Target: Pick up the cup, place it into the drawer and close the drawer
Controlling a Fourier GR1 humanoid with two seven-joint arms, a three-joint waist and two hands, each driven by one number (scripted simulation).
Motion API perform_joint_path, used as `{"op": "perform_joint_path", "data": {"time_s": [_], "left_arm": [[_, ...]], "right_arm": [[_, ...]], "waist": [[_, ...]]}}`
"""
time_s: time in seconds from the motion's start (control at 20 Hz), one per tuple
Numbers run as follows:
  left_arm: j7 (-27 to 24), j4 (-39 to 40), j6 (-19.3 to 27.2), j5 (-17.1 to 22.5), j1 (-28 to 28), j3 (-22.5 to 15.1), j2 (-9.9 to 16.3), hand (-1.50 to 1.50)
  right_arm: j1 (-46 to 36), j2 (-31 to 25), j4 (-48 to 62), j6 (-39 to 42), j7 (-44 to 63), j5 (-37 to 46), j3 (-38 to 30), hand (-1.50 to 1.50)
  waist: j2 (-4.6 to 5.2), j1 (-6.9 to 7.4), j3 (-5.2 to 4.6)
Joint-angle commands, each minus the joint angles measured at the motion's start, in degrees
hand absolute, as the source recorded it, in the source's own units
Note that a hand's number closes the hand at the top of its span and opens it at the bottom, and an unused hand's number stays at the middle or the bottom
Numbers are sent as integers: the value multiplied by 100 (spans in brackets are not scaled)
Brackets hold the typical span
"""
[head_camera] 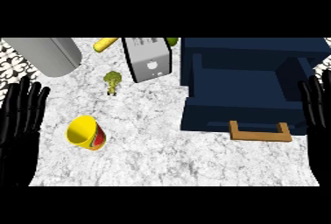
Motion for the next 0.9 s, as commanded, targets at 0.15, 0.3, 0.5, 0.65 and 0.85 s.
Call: {"op": "perform_joint_path", "data": {"time_s": [0.15,0.3,0.5,0.65,0.85], "left_arm": [[-164,-123,-1262,1351,266,202,526,-150],[506,57,-1580,2440,461,42,380,-150],[660,199,-1916,3198,733,468,627,-150],[836,653,-2000,3593,304,876,785,-150],[684,749,-2131,3262,594,882,606,-150]], "right_arm": [[65,-55,-92,20,-94,151,-3,-150],[-150,-412,-37,207,483,402,156,-150],[-110,-398,432,394,64,303,99,-150],[-205,-379,-4,340,463,410,179,-150],[-394,-384,911,501,-179,344,-97,-150]], "waist": [[107,-187,82],[124,-118,65],[122,-158,86],[118,-200,86],[121,-184,88]]}}
